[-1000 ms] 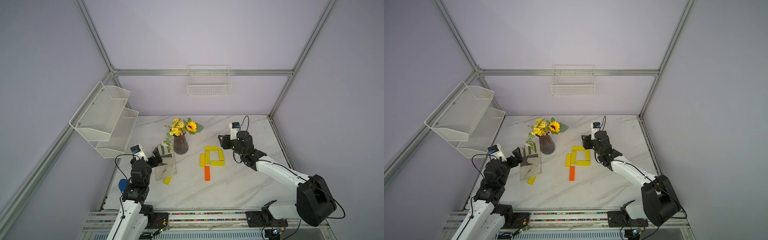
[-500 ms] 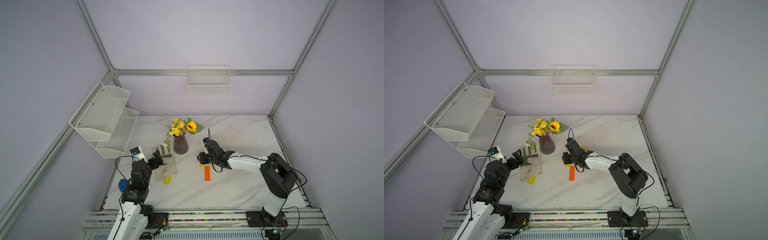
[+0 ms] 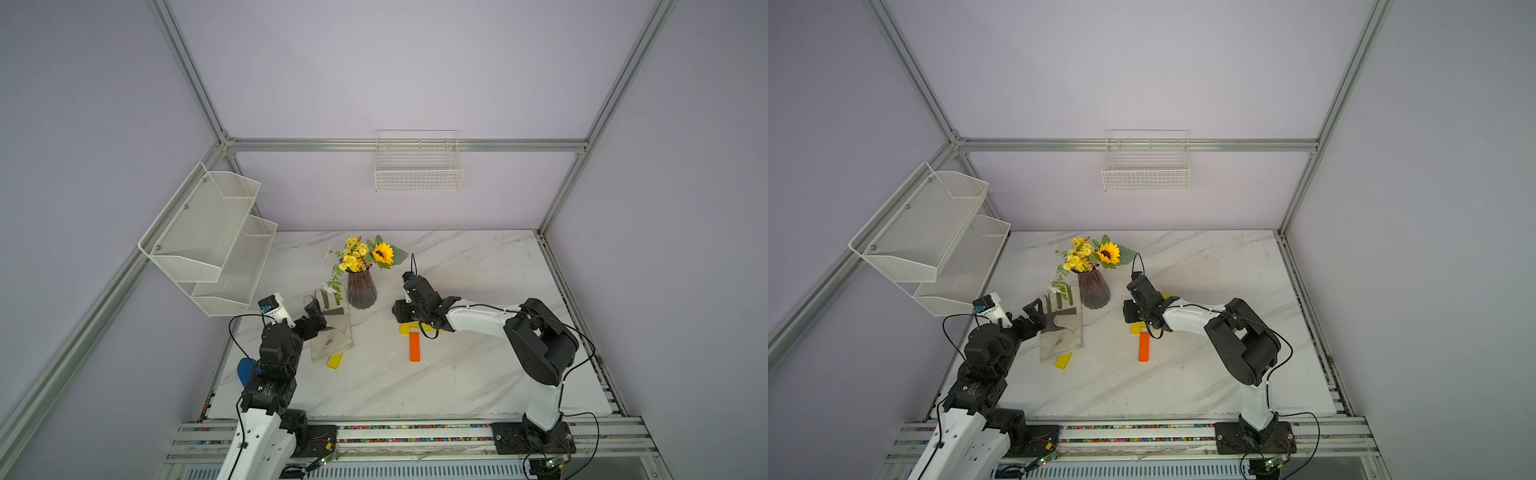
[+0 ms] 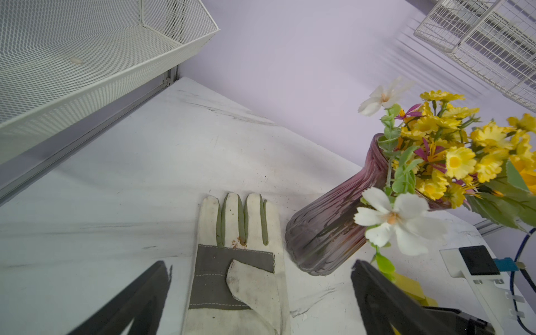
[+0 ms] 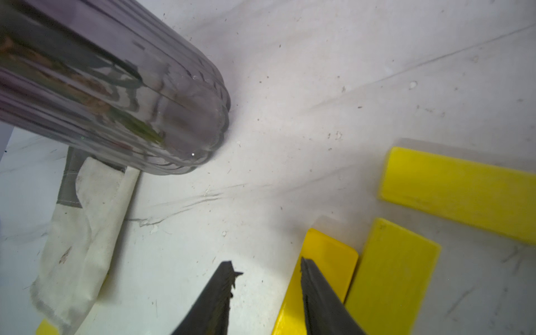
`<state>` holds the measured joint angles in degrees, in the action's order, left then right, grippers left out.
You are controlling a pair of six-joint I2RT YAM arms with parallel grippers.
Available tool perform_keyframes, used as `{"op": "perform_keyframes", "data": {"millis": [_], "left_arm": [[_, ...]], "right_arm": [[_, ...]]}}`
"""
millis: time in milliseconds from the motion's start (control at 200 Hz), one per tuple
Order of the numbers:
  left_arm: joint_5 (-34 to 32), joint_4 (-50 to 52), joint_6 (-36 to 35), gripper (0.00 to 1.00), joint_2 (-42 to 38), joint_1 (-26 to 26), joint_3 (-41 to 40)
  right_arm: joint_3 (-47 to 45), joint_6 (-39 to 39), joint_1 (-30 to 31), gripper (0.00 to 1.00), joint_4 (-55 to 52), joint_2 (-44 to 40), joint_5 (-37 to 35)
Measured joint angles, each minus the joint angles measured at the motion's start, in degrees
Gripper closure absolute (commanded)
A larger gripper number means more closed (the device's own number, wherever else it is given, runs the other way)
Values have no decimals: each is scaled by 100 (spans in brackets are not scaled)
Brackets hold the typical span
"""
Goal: Assemble the number 8 with building blocks
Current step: Pick up the building block from the center of the board.
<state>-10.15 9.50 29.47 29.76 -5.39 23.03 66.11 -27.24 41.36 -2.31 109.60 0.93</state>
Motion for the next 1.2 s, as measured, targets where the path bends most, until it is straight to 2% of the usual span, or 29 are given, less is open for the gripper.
{"op": "perform_keyframes", "data": {"millis": [505, 855, 1205], "left_arm": [[109, 0, 52, 0, 2, 0, 0], [127, -11, 146, 0, 39, 0, 0], [166, -107, 149, 0, 39, 0, 0]], "right_arm": [[129, 166, -313, 57, 190, 428, 151], [-328, 162, -271, 58, 525, 254, 485], [-146, 330, 267, 43, 122, 238, 455]]}}
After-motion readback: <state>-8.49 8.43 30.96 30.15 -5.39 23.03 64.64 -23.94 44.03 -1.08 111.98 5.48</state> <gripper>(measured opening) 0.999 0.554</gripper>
